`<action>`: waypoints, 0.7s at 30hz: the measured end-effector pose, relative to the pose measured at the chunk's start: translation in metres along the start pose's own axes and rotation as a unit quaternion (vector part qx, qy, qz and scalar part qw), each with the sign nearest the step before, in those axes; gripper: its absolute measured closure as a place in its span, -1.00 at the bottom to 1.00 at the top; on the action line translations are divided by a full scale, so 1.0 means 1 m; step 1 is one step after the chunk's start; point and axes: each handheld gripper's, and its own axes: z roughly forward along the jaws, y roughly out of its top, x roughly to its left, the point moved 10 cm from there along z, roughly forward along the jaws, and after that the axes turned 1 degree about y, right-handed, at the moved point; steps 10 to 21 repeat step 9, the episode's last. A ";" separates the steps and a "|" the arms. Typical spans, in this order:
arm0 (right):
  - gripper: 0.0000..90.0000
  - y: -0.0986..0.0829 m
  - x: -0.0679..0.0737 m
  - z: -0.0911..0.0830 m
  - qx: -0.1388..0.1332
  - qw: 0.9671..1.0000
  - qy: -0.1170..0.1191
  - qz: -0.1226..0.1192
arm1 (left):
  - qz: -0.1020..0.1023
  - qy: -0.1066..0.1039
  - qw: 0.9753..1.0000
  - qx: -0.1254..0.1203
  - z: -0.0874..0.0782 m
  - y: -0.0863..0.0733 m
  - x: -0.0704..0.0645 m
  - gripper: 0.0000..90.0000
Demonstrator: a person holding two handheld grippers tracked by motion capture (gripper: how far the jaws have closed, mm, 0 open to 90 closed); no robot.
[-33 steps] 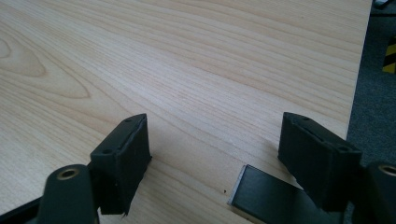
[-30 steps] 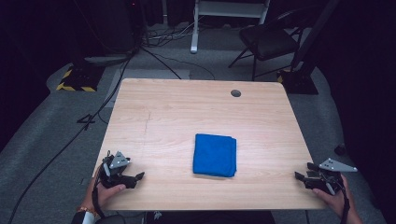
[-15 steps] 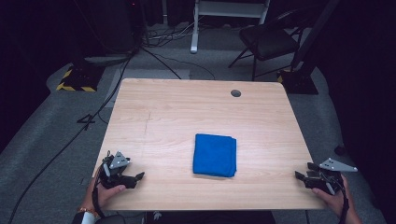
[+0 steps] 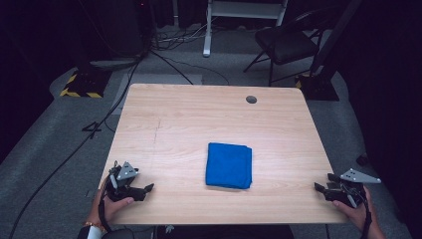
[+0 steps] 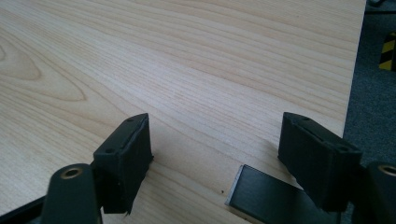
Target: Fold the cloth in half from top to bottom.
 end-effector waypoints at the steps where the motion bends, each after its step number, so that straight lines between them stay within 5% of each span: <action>1: -0.43 0.000 0.000 0.000 0.000 1.000 0.000 0.000 | 0.000 0.000 1.000 0.000 0.000 0.000 0.000 -0.63; 21: -0.43 0.000 0.000 0.000 0.000 1.000 -0.001 0.000 | 0.000 0.000 1.000 0.000 0.000 0.000 0.000 -0.63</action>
